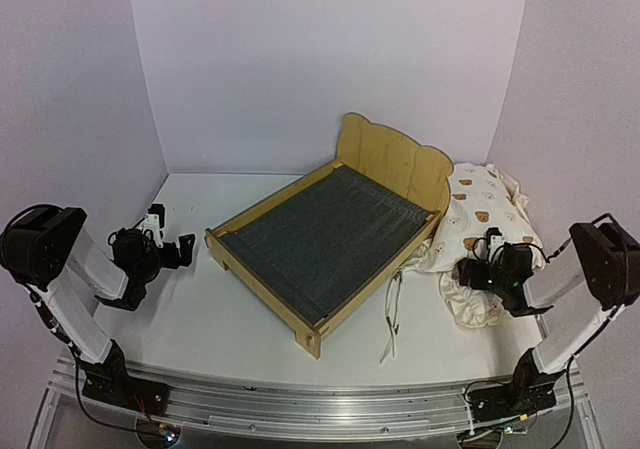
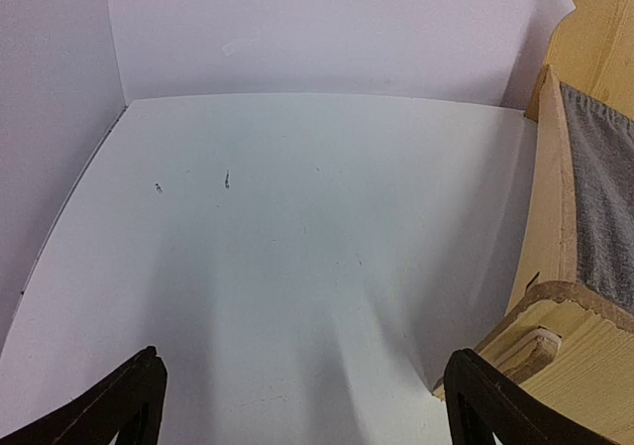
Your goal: Set up the pet bed
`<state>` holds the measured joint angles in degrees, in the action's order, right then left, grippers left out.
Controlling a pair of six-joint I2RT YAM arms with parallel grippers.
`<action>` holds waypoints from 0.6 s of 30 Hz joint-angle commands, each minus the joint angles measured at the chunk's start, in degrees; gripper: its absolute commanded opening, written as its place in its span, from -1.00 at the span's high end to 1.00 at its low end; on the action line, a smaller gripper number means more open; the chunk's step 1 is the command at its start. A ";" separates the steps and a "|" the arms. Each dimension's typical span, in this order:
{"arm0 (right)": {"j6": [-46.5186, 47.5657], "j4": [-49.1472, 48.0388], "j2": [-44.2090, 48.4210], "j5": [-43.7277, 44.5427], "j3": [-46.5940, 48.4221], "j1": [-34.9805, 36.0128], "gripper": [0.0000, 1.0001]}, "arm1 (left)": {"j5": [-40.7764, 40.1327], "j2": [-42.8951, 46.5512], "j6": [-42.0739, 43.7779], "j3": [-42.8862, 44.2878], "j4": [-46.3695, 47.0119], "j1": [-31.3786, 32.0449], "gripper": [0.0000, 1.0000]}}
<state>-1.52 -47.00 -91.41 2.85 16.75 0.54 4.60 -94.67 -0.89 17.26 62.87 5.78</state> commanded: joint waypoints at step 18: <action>-9.59 67.08 37.23 3.28 32.43 -0.10 -0.97 | 7.83 19.20 6.18 13.11 -26.68 -3.13 -0.99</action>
<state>-7.50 11.00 -50.95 3.13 39.51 0.51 11.01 -81.06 3.24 29.24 39.19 3.85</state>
